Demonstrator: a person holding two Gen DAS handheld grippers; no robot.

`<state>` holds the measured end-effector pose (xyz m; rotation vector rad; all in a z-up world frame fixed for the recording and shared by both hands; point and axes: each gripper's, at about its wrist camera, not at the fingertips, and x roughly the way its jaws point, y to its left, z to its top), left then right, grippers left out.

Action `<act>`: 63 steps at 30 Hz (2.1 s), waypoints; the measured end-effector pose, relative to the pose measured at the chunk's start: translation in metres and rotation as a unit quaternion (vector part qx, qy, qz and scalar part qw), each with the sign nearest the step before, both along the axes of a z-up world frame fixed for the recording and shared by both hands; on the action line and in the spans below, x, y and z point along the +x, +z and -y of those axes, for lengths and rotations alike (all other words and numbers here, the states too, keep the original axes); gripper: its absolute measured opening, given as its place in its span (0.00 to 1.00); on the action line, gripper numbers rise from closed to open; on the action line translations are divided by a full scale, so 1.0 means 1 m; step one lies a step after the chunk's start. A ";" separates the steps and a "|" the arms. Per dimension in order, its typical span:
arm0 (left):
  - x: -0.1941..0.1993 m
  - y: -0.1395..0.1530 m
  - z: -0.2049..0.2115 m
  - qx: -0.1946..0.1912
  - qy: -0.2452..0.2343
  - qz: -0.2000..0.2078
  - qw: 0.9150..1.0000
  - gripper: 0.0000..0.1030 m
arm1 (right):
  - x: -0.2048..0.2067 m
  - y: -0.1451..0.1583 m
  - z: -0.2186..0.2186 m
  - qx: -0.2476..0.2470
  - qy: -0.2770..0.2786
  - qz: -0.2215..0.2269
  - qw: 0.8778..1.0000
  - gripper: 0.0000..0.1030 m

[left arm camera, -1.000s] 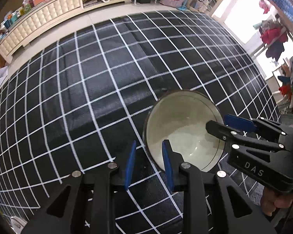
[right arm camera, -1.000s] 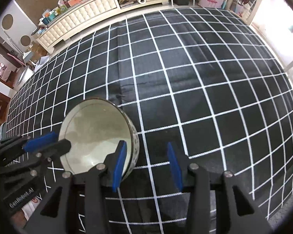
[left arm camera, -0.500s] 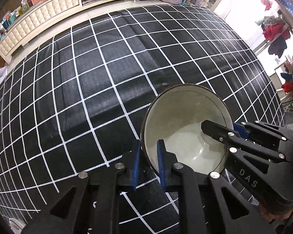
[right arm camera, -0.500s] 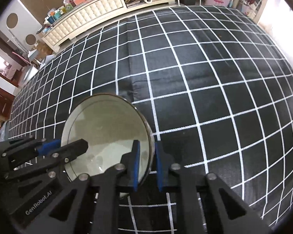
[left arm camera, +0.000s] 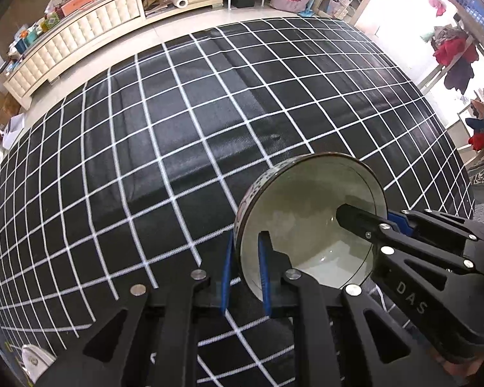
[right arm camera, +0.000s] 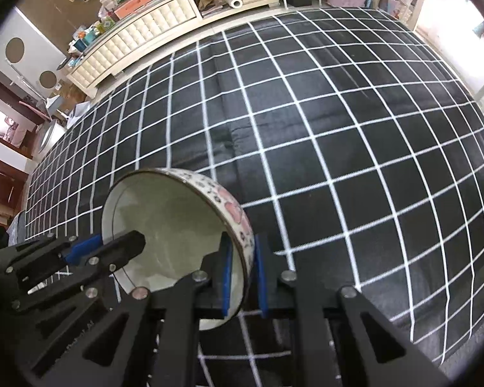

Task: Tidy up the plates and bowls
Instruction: 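Lift the patterned bowl with the left tool toward the white bowl, then lower the patterned bowl into the white bowl and open left tool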

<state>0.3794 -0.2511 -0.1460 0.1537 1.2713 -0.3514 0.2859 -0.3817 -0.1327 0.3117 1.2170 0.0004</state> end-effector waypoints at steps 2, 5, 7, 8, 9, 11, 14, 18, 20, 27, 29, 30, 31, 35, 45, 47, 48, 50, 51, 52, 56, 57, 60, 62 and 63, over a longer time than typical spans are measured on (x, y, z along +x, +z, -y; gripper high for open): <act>-0.008 0.005 -0.008 -0.005 0.006 0.000 1.000 0.13 | -0.003 0.004 -0.004 -0.003 0.003 0.003 1.000 0.16; -0.019 0.013 -0.019 -0.010 0.015 0.004 1.000 0.13 | -0.005 0.012 -0.015 -0.005 0.010 0.008 1.000 0.16; -0.030 0.022 -0.032 -0.015 0.024 0.006 1.000 0.13 | -0.006 0.019 -0.025 -0.008 0.015 0.013 1.000 0.16; -0.034 0.024 -0.037 -0.017 0.026 0.008 0.999 0.13 | -0.008 0.022 -0.029 -0.008 0.017 0.016 1.000 0.16; -0.040 0.030 -0.044 -0.019 0.030 0.010 0.999 0.13 | -0.010 0.026 -0.033 -0.009 0.021 0.020 1.000 0.16; -0.049 0.037 -0.056 -0.023 0.037 0.013 0.999 0.13 | -0.015 0.033 -0.042 -0.011 0.026 0.027 0.999 0.16; -0.063 0.050 -0.076 -0.025 0.049 0.021 0.998 0.13 | -0.023 0.044 -0.055 -0.012 0.036 0.037 0.999 0.16; -0.083 0.065 -0.105 -0.025 0.070 0.031 0.997 0.13 | -0.034 0.055 -0.081 -0.016 0.052 0.048 0.997 0.16; -0.089 0.069 -0.118 -0.024 0.080 0.035 0.996 0.13 | -0.038 0.059 -0.095 -0.014 0.061 0.052 0.997 0.16; -0.120 0.084 -0.171 -0.027 0.116 0.046 0.992 0.13 | -0.053 0.069 -0.137 -0.007 0.091 0.062 0.994 0.16; -0.129 0.087 -0.184 -0.028 0.126 0.048 0.990 0.13 | -0.058 0.070 -0.147 -0.006 0.097 0.062 0.993 0.16; -0.134 0.087 -0.190 -0.028 0.130 0.049 0.990 0.13 | -0.060 0.069 -0.153 -0.004 0.102 0.062 0.993 0.16; -0.138 0.087 -0.196 -0.029 0.135 0.049 0.989 0.13 | -0.063 0.069 -0.158 -0.003 0.105 0.061 0.993 0.16; -0.156 0.083 -0.217 -0.032 0.151 0.046 0.987 0.13 | -0.073 0.065 -0.176 0.002 0.120 0.053 0.991 0.16; -0.193 0.058 -0.247 -0.037 0.176 0.018 0.983 0.13 | -0.092 0.041 -0.214 0.008 0.143 0.006 0.990 0.16; -0.196 0.052 -0.247 -0.038 0.177 0.011 0.983 0.13 | -0.093 0.034 -0.218 0.007 0.144 -0.004 0.990 0.16; -0.198 0.049 -0.248 -0.040 0.178 0.007 0.983 0.13 | -0.093 0.032 -0.219 0.007 0.143 -0.008 0.990 0.16; -0.201 0.044 -0.248 -0.042 0.176 0.002 0.983 0.13 | -0.097 0.030 -0.224 0.004 0.141 -0.012 0.990 0.16; -0.200 0.043 -0.247 -0.043 0.174 -0.001 0.984 0.13 | -0.098 0.030 -0.225 0.002 0.140 -0.014 0.990 0.16; -0.201 0.041 -0.245 -0.044 0.174 -0.003 0.984 0.13 | -0.099 0.029 -0.225 0.000 0.140 -0.016 0.990 0.16; -0.201 0.035 -0.244 -0.051 0.176 -0.012 0.983 0.13 | -0.102 0.024 -0.227 -0.006 0.144 -0.025 0.989 0.16; -0.200 0.034 -0.243 -0.052 0.175 -0.014 0.983 0.13 | -0.101 0.023 -0.227 -0.007 0.143 -0.026 0.989 0.16; -0.198 0.034 -0.241 -0.052 0.171 -0.015 0.984 0.13 | -0.099 0.020 -0.224 -0.012 0.142 -0.032 0.989 0.16; -0.195 0.034 -0.241 -0.056 0.169 -0.016 0.984 0.13 | -0.098 0.018 -0.223 -0.019 0.145 -0.033 0.989 0.16; -0.195 0.034 -0.241 -0.058 0.169 -0.016 0.984 0.13 | -0.098 0.018 -0.224 -0.026 0.149 -0.035 0.988 0.16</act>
